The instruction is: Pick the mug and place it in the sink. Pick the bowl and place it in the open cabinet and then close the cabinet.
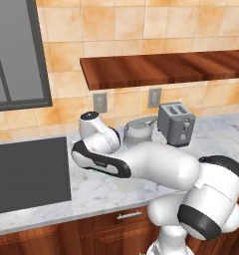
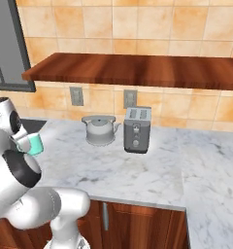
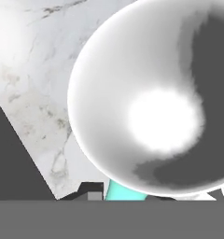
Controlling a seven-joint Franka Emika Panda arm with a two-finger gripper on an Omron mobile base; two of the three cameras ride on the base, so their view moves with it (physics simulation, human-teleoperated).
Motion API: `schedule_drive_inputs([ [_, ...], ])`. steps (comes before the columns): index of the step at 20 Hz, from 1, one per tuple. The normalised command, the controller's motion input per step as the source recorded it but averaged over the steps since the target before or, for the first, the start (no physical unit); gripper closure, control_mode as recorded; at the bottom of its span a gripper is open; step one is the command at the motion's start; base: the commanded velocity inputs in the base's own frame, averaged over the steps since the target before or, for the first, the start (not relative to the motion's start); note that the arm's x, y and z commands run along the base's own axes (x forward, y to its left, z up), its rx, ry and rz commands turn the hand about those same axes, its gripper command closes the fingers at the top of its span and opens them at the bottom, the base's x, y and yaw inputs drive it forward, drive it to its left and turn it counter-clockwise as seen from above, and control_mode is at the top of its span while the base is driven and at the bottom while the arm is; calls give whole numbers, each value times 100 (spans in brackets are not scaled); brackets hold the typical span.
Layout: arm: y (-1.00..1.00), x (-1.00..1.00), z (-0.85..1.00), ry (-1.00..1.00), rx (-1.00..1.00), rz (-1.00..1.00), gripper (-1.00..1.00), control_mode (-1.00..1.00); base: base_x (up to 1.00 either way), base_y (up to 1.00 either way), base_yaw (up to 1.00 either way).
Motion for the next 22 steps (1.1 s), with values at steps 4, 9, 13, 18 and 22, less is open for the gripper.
schedule_drive_inputs([
  [4, -60, -52, 46, -11, 17, 10, 100, -100, 0, 0, 0],
  [9, -18, -61, 16, -19, 11, 10, 100, -100, 0, 0, 0],
  [13, -19, -15, 34, -15, 0, 23, 100, -100, 0, 0, 0],
  [18, -19, 0, 56, 0, 0, 21, 100, -100, 0, 0, 0],
  [22, -6, 0, 58, 8, 0, 11, 100, -100, 0, 0, 0],
])
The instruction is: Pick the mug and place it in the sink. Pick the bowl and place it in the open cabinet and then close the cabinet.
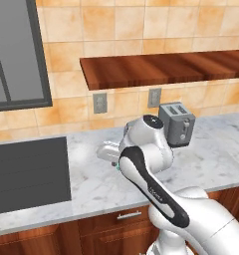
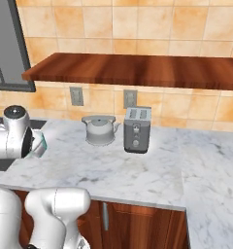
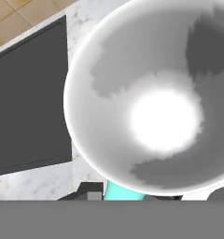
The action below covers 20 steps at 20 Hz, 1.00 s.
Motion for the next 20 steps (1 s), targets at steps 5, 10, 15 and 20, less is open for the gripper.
schedule_drive_inputs([
  [5, -2, -5, 52, 13, 0, 1, 100, -100, 0, 0, 0],
  [10, -1, -17, 60, 21, 0, 0, 100, -100, 0, 0, 0],
  [15, -4, -13, 24, 20, 0, 3, 100, -100, 0, 0, 0],
  [20, -36, -19, -3, 1, 1, 9, 100, -100, 0, 0, 0],
])
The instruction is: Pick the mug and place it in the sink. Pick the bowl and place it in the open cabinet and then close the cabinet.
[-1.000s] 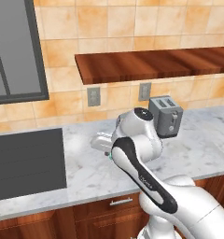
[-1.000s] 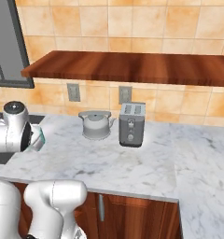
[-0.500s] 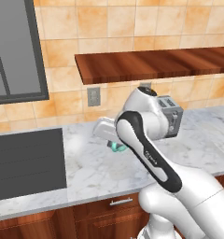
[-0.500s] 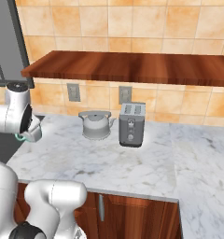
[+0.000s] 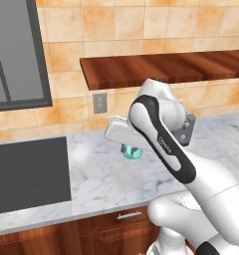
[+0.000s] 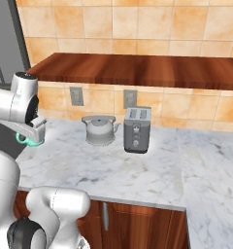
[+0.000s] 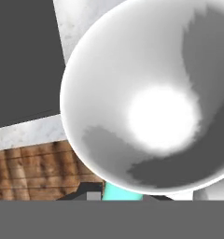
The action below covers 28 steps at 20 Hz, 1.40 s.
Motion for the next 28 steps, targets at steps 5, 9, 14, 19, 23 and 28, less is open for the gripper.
schedule_drive_inputs([
  [5, -40, -31, -22, -6, 4, 11, 100, -100, 0, 0, 0],
  [9, -34, -45, -14, -10, 4, 12, 100, -100, 0, 0, 0],
  [14, -13, -7, -1, -1, 7, 13, 100, -100, 0, 0, 0],
  [19, -4, 0, 0, 3, 2, 12, 100, -100, 0, 0, 0],
  [23, 0, -3, 0, 5, 0, 11, 100, -100, 0, 0, 0],
  [28, 2, -9, 0, 1, 0, 4, 100, 100, -6, 43, 6],
])
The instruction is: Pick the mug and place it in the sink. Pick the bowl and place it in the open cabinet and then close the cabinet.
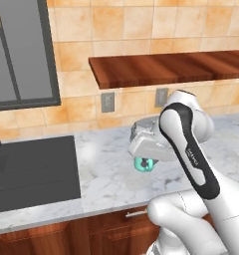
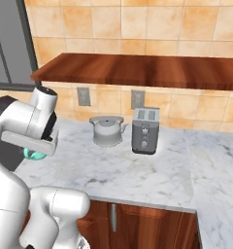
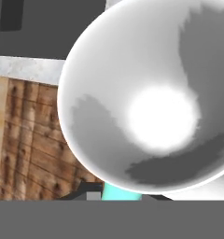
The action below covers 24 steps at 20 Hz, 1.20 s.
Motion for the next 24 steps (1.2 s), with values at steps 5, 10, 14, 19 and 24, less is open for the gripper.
schedule_drive_inputs([
  [5, 0, 0, 0, 0, 0, 0, 100, 100, 0, 96, 9],
  [10, 0, 0, 0, 0, 0, 0, 100, 100, 0, 100, 3],
  [14, 0, 0, 0, 0, 0, 0, 100, 100, 8, 100, 0],
  [19, 0, 0, 0, 0, 0, 0, 100, 100, 24, 100, 0],
  [24, 0, 0, 0, 0, 0, 0, 100, 100, 23, 100, 0],
])
